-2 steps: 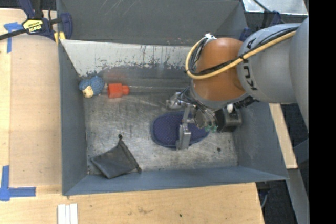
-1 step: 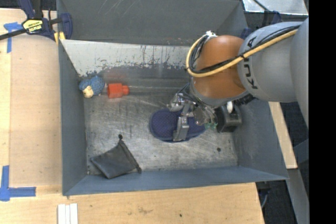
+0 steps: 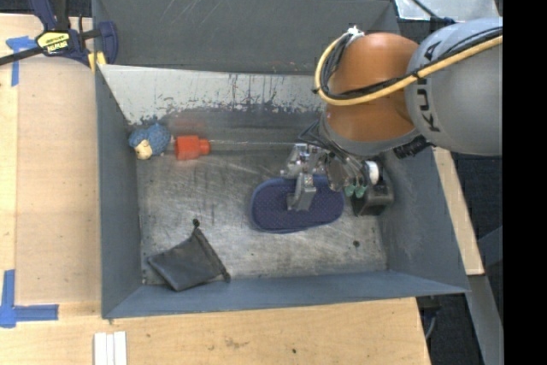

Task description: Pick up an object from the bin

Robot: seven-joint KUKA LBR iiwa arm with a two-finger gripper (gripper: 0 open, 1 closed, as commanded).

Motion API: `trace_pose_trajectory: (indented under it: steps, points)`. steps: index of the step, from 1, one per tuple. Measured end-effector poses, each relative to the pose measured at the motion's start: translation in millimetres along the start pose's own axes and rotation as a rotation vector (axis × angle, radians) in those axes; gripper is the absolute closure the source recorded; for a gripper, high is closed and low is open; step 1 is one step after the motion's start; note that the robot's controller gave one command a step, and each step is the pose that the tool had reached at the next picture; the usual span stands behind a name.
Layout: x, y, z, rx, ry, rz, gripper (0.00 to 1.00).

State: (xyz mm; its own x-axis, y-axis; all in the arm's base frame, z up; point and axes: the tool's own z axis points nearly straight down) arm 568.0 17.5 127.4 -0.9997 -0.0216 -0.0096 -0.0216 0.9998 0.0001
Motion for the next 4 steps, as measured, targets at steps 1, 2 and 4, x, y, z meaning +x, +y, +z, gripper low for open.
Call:
trace_pose_trajectory:
  steps: [1,2,4]
  points:
    - [-2.6,-0.2,-44.8,0.0,0.001,0.0,1.0]
    - [-4.0,-0.3,-58.0,0.0,0.003,0.0,1.0]
    - [-6.9,-0.6,-73.3,0.0,0.002,0.0,1.0]
